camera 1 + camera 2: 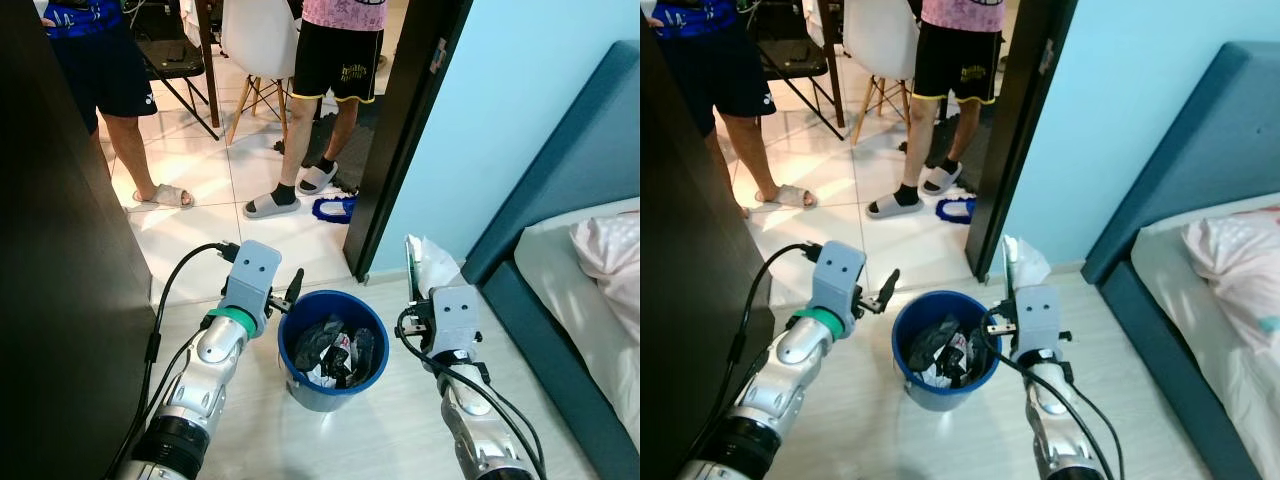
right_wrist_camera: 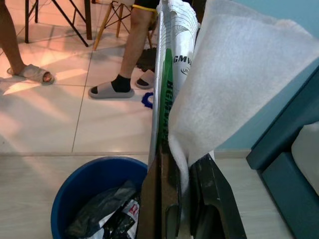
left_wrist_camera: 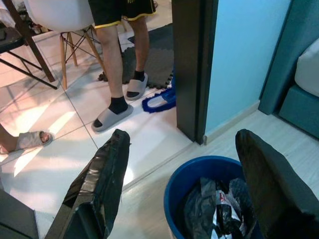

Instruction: Clean up the room

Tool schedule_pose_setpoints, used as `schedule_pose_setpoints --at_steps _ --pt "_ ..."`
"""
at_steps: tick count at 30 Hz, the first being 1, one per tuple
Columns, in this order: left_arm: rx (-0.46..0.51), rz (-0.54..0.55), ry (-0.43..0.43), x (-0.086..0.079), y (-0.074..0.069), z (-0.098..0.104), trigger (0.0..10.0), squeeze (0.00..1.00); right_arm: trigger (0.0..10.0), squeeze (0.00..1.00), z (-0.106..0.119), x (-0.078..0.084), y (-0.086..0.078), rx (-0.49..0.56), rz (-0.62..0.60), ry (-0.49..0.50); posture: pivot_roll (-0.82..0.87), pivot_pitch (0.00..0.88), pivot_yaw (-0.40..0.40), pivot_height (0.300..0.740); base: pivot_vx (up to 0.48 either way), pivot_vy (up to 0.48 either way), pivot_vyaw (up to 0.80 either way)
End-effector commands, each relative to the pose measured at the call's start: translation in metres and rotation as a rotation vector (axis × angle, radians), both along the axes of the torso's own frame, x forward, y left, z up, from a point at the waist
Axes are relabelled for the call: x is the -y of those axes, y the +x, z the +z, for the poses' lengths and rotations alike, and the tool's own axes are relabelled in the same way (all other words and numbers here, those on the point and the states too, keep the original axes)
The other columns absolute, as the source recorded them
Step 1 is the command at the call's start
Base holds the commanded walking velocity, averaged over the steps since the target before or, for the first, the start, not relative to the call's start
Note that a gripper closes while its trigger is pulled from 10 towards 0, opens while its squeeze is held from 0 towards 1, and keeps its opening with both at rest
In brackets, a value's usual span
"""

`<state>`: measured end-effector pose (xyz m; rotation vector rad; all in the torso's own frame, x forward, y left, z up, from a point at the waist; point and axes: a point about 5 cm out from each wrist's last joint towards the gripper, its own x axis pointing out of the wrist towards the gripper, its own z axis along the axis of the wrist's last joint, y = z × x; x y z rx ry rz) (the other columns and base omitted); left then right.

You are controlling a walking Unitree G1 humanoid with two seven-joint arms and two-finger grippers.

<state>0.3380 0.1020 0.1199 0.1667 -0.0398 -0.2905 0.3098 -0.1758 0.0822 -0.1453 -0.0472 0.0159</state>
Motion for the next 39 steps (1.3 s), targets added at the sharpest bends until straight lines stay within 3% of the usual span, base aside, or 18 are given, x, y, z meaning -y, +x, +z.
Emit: schedule_pose_setpoints --at_steps 1,32,39 --pt "-0.018 0.002 0.002 -0.0013 -0.0026 -0.0069 10.0 0.0 10.0 0.0 -0.0058 -0.0002 -0.0037 -0.02 0.004 -0.006 -0.07 0.076 0.013 0.74 0.371 0.0 0.0" --pt "-0.026 0.006 0.013 -0.0033 -0.0005 -0.0073 10.0 0.0 10.0 0.0 -0.0059 -0.0005 -0.0049 -0.016 -0.006 -0.001 -0.07 0.075 0.029 0.74 0.409 0.0 0.0" --pt "-0.032 0.01 -0.004 -0.004 -0.0003 -0.0075 10.0 0.0 10.0 0.0 -0.0058 -0.0008 -0.0048 -0.017 -0.005 0.001 -0.07 0.075 0.027 0.74 0.071 0.0 0.0"
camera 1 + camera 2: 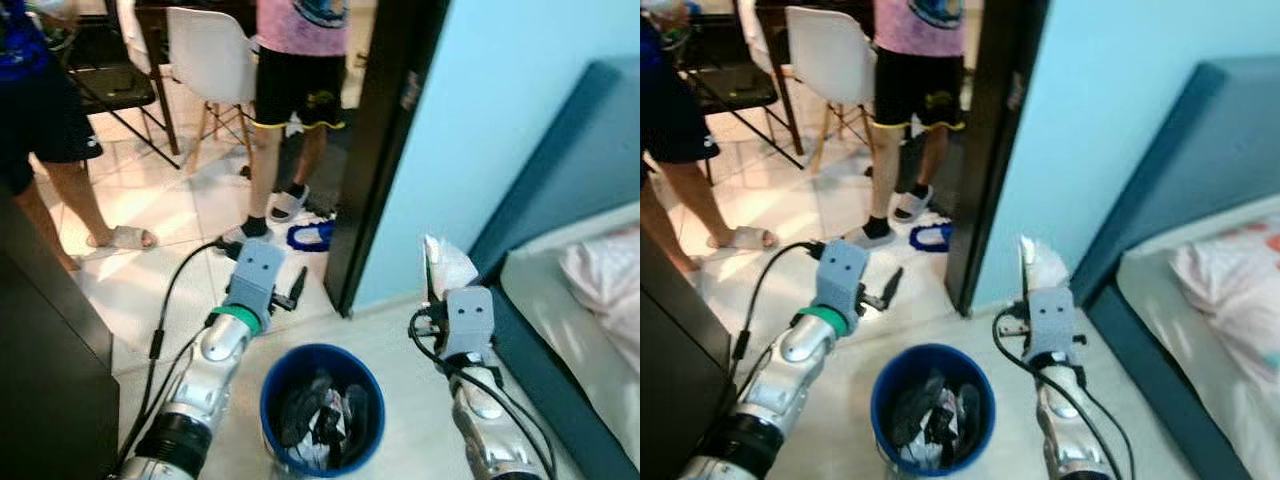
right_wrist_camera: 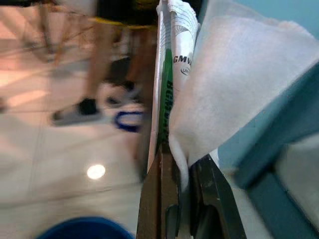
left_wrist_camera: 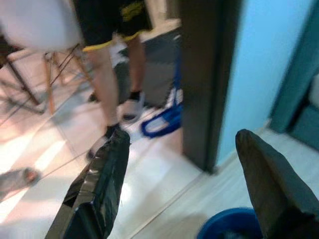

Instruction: Clean up the room

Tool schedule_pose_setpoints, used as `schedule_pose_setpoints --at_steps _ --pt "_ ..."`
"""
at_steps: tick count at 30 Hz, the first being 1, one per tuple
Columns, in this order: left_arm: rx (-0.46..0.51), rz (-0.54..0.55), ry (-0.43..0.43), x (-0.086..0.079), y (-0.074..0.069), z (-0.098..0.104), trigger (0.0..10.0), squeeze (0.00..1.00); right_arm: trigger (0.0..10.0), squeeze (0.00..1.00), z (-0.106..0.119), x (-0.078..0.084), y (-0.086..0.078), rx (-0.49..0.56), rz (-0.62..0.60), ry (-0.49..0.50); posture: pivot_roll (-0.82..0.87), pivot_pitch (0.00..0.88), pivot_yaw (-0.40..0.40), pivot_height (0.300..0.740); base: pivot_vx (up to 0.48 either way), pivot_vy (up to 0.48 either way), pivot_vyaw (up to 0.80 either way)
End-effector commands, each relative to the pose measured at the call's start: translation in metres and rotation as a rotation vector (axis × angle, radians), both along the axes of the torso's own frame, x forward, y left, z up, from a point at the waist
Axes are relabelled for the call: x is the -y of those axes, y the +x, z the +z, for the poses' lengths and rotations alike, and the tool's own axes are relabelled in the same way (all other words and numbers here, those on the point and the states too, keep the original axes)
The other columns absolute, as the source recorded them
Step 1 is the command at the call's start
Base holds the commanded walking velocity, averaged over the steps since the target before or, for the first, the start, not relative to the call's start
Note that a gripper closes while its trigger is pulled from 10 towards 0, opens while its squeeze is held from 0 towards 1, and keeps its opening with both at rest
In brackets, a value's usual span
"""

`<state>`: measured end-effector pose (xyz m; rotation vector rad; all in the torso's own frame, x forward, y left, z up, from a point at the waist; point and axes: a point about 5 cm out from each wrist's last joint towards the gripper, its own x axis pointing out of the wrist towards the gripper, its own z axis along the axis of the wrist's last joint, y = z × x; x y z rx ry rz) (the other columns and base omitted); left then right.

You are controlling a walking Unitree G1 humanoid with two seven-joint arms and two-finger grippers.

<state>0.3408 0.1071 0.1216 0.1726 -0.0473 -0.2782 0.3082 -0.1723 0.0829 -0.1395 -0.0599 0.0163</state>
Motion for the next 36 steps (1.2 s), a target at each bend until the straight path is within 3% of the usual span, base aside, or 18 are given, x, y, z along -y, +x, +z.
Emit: schedule_pose_setpoints --at_steps 1,16,22,24,26,27,32,36 --pt "-0.041 -0.002 -0.009 0.001 -0.003 -0.009 10.0 0.0 10.0 0.0 -0.006 0.003 -0.003 -0.029 -0.006 -0.004 -0.07 0.075 0.027 0.74 0.0 0.0 0.0" --pt "-0.05 -0.014 -0.002 0.003 -0.006 -0.013 10.0 0.0 10.0 0.0 -0.007 0.003 -0.004 -0.033 -0.002 -0.009 -0.07 0.079 0.025 0.74 0.0 0.0 0.0" --pt "-0.057 -0.048 0.043 0.006 -0.008 -0.018 10.0 0.0 10.0 0.0 -0.012 0.004 -0.006 -0.054 -0.009 -0.02 -0.07 0.079 0.025 0.74 0.0 0.0 0.0" --pt "-0.115 -0.098 0.107 0.009 -0.013 -0.035 10.0 0.0 10.0 0.0 -0.025 0.009 -0.01 -0.103 -0.033 -0.057 -0.07 0.093 0.031 0.74 0.0 0.0 0.0" --pt "-0.115 -0.098 0.107 0.009 -0.013 -0.035 10.0 0.0 10.0 0.0 -0.025 0.009 -0.01 -0.103 -0.033 -0.057 -0.07 0.093 0.031 0.74 0.0 0.0 0.0" --pt "-0.153 -0.113 0.141 0.008 -0.017 -0.046 10.0 0.0 10.0 0.0 -0.035 0.009 -0.013 -0.153 -0.024 -0.128 -0.07 0.097 0.032 0.74 0.0 0.0 0.0" --pt "-0.185 -0.117 0.159 0.006 -0.02 -0.055 10.0 0.0 10.0 0.0 -0.045 0.01 -0.016 -0.204 -0.004 -0.167 -0.07 0.116 0.033 0.74 0.0 0.0 0.0" --pt "-0.256 -0.101 0.188 -0.009 -0.035 -0.075 10.0 0.0 10.0 0.0 -0.066 0.002 -0.023 -0.315 0.058 -0.233 -0.07 0.155 0.03 0.74 0.0 0.0 0.0"
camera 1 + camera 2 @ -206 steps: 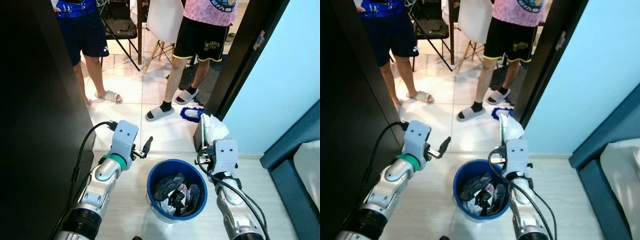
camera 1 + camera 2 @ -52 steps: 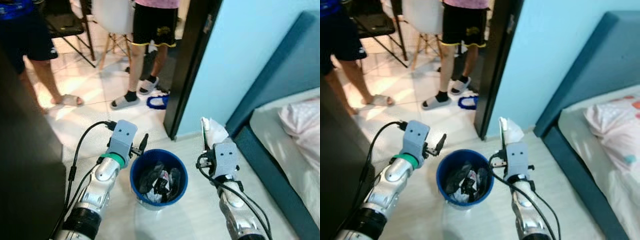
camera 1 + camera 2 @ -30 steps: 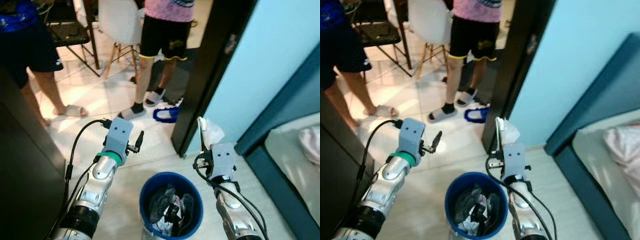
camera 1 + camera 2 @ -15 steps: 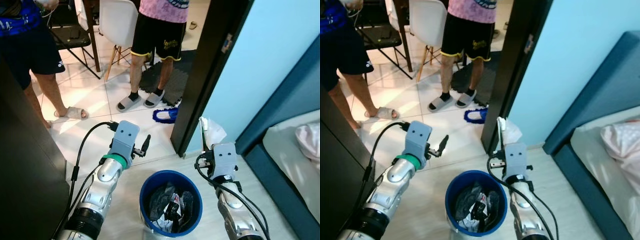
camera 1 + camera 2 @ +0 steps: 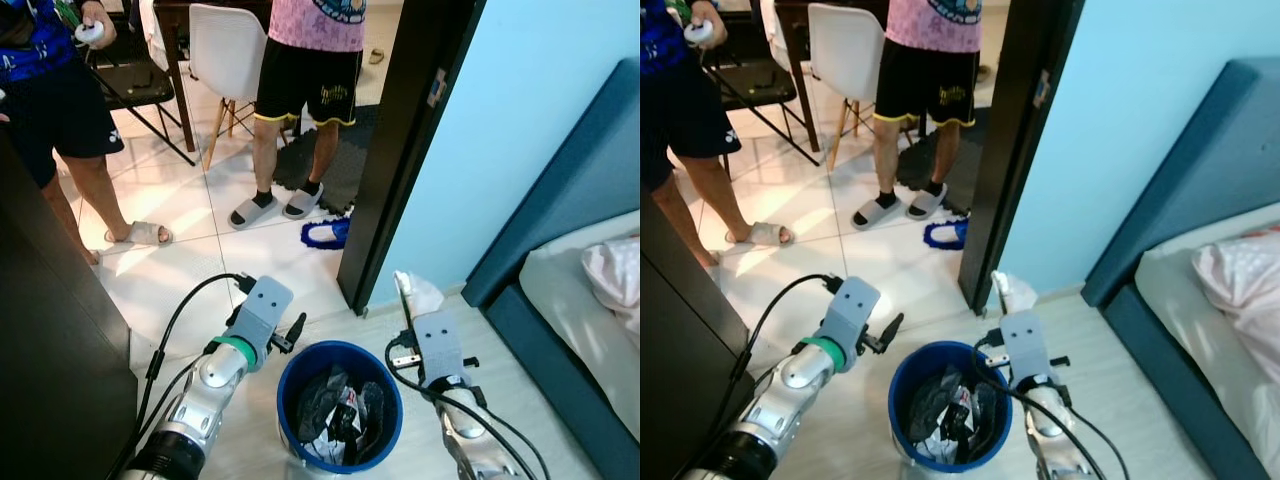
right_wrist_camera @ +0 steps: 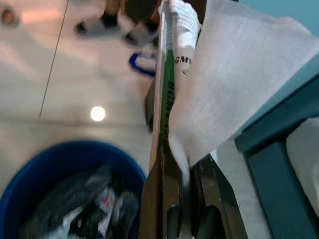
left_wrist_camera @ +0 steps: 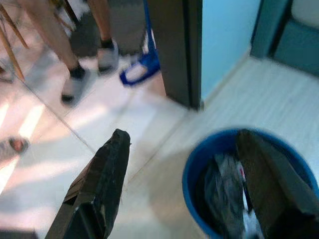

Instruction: Clean up the room

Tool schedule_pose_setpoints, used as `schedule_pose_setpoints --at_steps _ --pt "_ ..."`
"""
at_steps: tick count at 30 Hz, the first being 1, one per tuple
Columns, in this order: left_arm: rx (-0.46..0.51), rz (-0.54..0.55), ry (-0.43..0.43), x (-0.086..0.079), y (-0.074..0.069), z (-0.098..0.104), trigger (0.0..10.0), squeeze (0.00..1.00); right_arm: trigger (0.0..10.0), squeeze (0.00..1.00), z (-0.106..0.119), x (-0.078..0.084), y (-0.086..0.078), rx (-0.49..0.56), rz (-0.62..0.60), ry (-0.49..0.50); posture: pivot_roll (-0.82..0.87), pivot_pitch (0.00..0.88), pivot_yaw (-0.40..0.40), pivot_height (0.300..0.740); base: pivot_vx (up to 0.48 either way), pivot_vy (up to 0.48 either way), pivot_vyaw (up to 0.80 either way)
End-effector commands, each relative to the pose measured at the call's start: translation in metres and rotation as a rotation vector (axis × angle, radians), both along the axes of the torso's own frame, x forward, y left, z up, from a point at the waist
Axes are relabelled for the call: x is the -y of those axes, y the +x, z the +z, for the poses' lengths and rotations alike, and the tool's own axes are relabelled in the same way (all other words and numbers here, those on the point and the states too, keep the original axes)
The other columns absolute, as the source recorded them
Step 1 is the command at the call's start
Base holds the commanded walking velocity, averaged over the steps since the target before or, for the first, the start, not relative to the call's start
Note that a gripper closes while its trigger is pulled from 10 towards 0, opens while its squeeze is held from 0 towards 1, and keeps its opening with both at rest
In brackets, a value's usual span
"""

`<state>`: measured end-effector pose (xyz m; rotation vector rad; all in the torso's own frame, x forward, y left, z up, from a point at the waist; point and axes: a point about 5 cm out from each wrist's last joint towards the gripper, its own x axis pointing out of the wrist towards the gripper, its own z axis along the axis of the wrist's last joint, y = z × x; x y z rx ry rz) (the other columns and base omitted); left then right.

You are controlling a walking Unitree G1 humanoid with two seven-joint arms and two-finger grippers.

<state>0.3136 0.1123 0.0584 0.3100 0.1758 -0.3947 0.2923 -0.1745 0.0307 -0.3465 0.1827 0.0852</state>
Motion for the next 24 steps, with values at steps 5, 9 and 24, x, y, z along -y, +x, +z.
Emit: schedule_pose_setpoints --at_steps 5,9,24 --pt "-0.115 -0.025 0.059 -0.011 -0.025 -0.031 10.0 0.0 10.0 0.0 -0.033 -0.005 -0.016 -0.18 0.029 -0.079 -0.05 0.174 0.025 0.74 0.0 0.0 0.0" --pt "-0.138 -0.029 0.072 -0.013 -0.031 -0.039 10.0 0.0 10.0 0.0 -0.042 -0.007 -0.024 -0.217 0.062 -0.109 -0.04 0.177 0.025 0.74 0.0 0.0 0.0" --pt "-0.131 -0.039 0.07 -0.01 -0.031 -0.038 10.0 0.0 10.0 1.0 -0.054 -0.025 -0.034 -0.259 0.134 -0.085 -0.04 0.199 0.037 0.74 0.0 0.0 0.0"
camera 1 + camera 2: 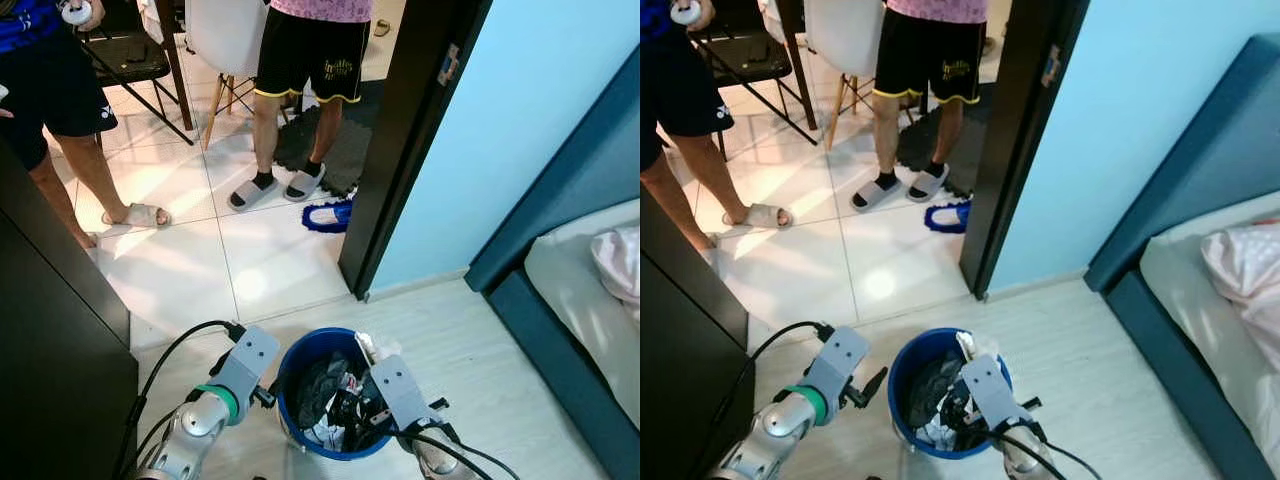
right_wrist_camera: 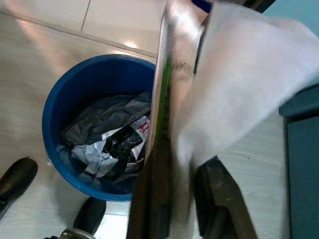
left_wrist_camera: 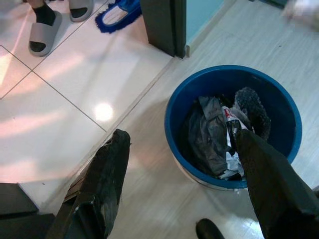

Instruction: Clean up the room

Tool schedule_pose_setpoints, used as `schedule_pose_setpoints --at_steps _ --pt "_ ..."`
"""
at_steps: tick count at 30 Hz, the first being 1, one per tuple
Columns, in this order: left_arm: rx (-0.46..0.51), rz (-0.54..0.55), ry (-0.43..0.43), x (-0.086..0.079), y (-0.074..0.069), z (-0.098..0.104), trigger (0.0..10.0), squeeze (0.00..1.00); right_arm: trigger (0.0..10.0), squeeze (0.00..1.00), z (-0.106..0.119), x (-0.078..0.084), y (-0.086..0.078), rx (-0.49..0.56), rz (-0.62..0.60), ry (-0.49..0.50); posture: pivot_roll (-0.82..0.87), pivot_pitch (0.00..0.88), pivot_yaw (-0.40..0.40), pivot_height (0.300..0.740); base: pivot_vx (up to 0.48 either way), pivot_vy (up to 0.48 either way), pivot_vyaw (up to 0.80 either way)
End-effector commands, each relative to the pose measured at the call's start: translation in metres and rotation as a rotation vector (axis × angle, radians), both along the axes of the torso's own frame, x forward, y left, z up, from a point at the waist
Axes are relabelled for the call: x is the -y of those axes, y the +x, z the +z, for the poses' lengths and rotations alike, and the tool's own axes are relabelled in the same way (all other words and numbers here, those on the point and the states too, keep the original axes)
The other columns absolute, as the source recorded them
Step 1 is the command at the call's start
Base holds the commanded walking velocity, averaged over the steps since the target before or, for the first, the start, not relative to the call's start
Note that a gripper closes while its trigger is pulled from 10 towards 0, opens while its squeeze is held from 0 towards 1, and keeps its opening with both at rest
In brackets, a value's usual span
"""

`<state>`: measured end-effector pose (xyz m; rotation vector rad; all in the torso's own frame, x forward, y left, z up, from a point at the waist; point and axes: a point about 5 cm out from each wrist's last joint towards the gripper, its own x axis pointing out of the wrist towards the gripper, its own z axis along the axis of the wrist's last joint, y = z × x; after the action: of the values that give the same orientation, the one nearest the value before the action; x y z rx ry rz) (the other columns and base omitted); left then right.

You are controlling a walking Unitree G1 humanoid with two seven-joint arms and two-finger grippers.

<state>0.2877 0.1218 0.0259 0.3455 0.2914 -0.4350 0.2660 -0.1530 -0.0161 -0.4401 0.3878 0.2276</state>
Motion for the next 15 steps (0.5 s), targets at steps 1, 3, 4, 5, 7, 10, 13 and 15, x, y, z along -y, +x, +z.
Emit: schedule_pose_setpoints --at_steps 1,3,4,5,7,10,13,15 --pt "-0.02 -0.011 0.014 -0.001 -0.005 -0.005 10.0 0.0 10.0 1.0 -0.008 -0.003 -0.008 -0.038 0.019 0.008 -0.04 0.199 0.037 0.74 0.0 0.0 0.0" --pt "-0.019 -0.007 0.016 -0.002 -0.005 -0.005 10.0 0.0 10.0 1.0 -0.008 -0.004 -0.008 -0.039 0.022 0.013 -0.04 0.199 0.035 0.74 0.0 0.0 0.0" --pt "-0.018 -0.005 0.017 -0.002 -0.004 -0.005 10.0 0.0 10.0 1.0 -0.007 -0.005 -0.008 -0.036 0.025 0.03 -0.04 0.196 0.034 0.74 0.0 0.0 0.0" --pt "-0.018 -0.002 0.017 -0.003 -0.004 -0.005 10.0 0.0 10.0 1.0 -0.006 -0.006 -0.007 -0.029 0.029 0.052 -0.04 0.195 0.033 0.74 0.0 0.0 0.0" --pt "-0.017 0.0 0.018 -0.003 -0.004 -0.005 10.0 0.0 10.0 1.0 -0.005 -0.007 -0.006 -0.024 0.031 0.067 -0.04 0.193 0.031 0.74 0.0 0.0 0.0" --pt "-0.014 0.005 0.017 -0.002 -0.003 -0.005 10.0 0.0 10.0 1.0 0.0 -0.008 -0.002 0.005 0.01 0.11 -0.04 0.191 0.031 0.74 0.0 0.0 0.0" --pt "-0.011 0.007 0.014 -0.001 -0.002 -0.004 10.0 0.0 10.0 0.03 0.004 -0.006 0.002 0.024 -0.014 0.129 -0.04 0.186 0.029 0.74 0.0 0.0 0.0" --pt "-0.006 0.008 0.014 -0.001 -0.001 -0.003 10.0 0.0 10.0 0.0 0.008 -0.003 0.005 0.041 -0.028 0.14 -0.04 0.178 0.027 0.74 0.0 0.0 0.0"
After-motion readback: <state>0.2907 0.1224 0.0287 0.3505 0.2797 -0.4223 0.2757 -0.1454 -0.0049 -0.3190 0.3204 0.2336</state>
